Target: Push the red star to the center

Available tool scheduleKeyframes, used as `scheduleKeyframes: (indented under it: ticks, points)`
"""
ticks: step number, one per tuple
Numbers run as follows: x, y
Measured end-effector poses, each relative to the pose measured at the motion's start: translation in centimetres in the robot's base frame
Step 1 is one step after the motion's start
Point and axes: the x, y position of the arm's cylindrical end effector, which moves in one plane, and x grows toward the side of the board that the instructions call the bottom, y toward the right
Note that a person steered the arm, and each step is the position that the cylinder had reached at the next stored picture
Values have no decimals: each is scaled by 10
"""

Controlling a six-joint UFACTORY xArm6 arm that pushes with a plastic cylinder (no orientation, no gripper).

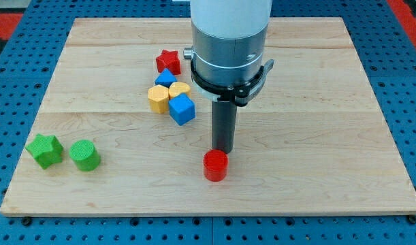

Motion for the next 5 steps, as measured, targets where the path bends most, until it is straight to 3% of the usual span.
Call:
scheduleKeyframes:
  ticks: [1, 2, 4, 5]
  points:
    - [-23, 37]
    - [-91, 40]
    - [-213, -23]
    - [-238, -63]
